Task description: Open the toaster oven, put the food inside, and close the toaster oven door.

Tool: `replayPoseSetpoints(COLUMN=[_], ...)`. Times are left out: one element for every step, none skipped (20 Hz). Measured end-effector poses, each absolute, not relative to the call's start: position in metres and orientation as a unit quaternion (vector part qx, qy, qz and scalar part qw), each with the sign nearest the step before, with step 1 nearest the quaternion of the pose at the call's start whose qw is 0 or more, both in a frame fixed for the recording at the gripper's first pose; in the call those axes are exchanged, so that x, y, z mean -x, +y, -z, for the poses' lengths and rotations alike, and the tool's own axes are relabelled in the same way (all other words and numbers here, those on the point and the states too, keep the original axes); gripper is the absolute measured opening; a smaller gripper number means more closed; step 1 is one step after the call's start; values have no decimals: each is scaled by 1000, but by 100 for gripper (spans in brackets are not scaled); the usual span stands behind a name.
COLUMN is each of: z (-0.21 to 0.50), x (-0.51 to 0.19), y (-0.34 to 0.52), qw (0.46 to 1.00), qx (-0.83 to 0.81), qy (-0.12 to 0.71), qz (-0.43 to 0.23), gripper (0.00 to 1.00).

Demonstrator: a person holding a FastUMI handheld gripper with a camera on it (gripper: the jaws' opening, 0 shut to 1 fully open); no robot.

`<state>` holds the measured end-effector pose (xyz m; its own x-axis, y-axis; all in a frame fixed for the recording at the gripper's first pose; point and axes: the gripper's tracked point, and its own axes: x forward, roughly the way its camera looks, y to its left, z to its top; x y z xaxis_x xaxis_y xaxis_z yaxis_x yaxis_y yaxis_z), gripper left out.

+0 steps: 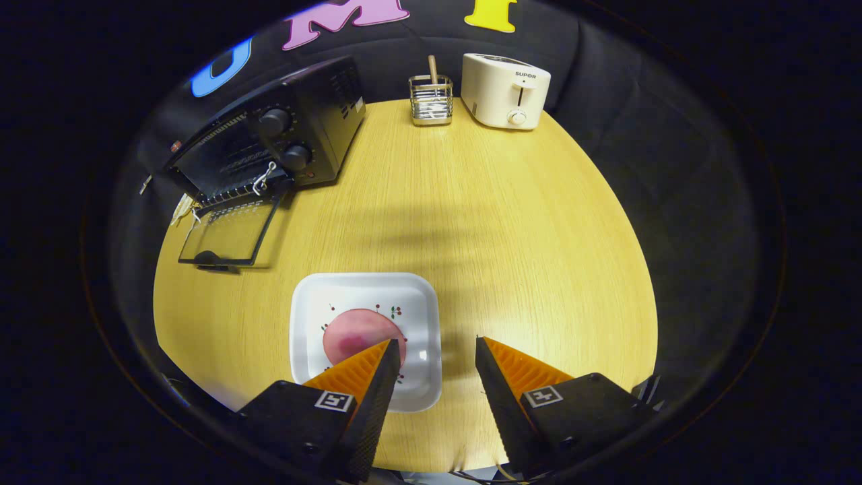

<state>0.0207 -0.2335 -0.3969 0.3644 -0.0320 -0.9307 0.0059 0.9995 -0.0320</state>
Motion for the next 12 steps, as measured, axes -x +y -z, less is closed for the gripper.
replayPoseSetpoints(z=[405, 407, 410, 413, 415, 416, 418, 419, 420, 426, 426, 427], x=[-19, -19, -17, -17, -17, -17, -18, -19, -18, -19, -19, -18], y=[-234, -235, -236, -237, -236, -235, -235, -238, -238, -241, -242, -242], qw=[822, 820, 817, 815, 813, 811, 809, 807, 803, 801, 800, 799], qx=[15, 22, 28, 32, 32, 30, 29, 32, 28, 28, 30, 29], qy=[569, 572, 575, 579, 581, 584, 587, 590, 595, 597, 598, 600], qz=[13, 16, 17, 20, 19, 18, 16, 25, 21, 25, 28, 27], gripper=[63, 58, 60, 61, 61, 62, 62, 61, 22, 20, 21, 22])
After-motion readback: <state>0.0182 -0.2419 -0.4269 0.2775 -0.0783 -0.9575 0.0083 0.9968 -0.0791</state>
